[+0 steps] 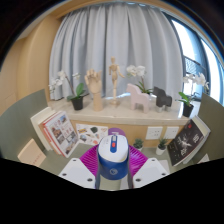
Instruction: Arrange mouse
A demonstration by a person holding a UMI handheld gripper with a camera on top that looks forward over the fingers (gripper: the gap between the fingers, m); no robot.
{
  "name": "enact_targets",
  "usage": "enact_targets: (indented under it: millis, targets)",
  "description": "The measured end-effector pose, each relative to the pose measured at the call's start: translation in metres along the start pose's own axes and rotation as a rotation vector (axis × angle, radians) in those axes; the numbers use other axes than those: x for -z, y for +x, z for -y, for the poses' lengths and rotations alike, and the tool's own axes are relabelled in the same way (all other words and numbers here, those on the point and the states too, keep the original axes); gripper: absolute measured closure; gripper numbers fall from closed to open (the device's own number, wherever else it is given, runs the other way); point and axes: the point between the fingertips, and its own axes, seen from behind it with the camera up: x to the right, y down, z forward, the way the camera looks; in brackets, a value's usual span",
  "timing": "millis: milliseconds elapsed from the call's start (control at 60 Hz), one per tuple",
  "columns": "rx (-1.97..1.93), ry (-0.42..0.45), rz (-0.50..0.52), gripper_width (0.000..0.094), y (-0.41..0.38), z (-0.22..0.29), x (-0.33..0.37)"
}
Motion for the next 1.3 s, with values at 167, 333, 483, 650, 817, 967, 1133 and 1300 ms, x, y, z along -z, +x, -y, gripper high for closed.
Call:
enact_targets:
  millis: [167,333,483,650,817,967,1133,1300]
  targets:
    - [0.007,-0.117,-0.093,0.0565,0.12,-0.053,-0.049]
    - [-0.034,-0.265,-0.117,0.0565,0.176,-0.145,-0.093]
    - [-0.05,-0.367,-0.063,0.0564,0.176,-0.208,-0.125]
    - [-0.13,-0.36,-0.074,0.0556,0.176,-0.22,-0.132]
    - [-0.111,-0.355,-0.075,0.0431,0.176,-0.223,-0.133]
    - [-0.049,-0.386,-0.065,0.0233,0.173,-0.222,-0.127]
    - [-0.038,-0.331,-0.119,0.0102,0.173,-0.173,-0.088]
    - [-0.066,-0.211,-0.137,0.0117,0.155,-0.1,-0.027]
